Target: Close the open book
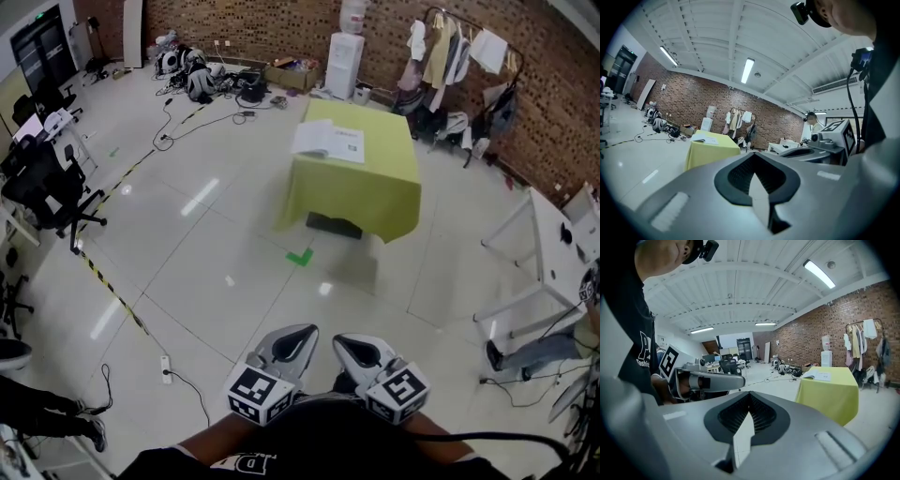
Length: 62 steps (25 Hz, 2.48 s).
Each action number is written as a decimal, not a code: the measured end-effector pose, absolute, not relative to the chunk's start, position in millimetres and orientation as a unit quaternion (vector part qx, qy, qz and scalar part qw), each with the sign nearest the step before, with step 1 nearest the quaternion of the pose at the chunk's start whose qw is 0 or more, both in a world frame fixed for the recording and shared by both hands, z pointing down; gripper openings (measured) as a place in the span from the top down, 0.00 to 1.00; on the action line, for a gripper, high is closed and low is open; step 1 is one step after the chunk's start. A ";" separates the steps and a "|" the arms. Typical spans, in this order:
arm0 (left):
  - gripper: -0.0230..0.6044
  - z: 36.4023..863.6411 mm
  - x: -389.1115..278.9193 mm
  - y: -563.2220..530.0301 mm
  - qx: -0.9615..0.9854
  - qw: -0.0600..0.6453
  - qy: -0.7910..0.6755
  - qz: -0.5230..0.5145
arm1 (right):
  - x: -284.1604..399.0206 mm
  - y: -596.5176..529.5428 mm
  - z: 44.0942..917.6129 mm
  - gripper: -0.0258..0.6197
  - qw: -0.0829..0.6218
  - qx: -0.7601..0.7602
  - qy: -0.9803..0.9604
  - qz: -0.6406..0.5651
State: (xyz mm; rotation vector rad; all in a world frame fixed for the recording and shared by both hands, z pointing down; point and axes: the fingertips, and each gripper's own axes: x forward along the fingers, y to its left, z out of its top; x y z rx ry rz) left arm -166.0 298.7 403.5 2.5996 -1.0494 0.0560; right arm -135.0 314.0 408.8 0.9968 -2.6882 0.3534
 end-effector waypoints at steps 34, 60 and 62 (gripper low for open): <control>0.95 381.2 -11.0 123.9 0.904 0.138 -0.402 0.048 | 15.0 136.5 399.5 0.95 0.061 0.298 -0.943 0.134; 0.95 394.1 119.9 54.4 0.917 0.132 -0.358 0.116 | 150.8 57.8 413.9 0.95 0.001 0.361 -0.914 0.185; 0.95 397.4 122.0 47.9 0.919 0.134 -0.351 0.116 | 152.5 51.4 418.8 0.95 0.002 0.367 -0.911 0.188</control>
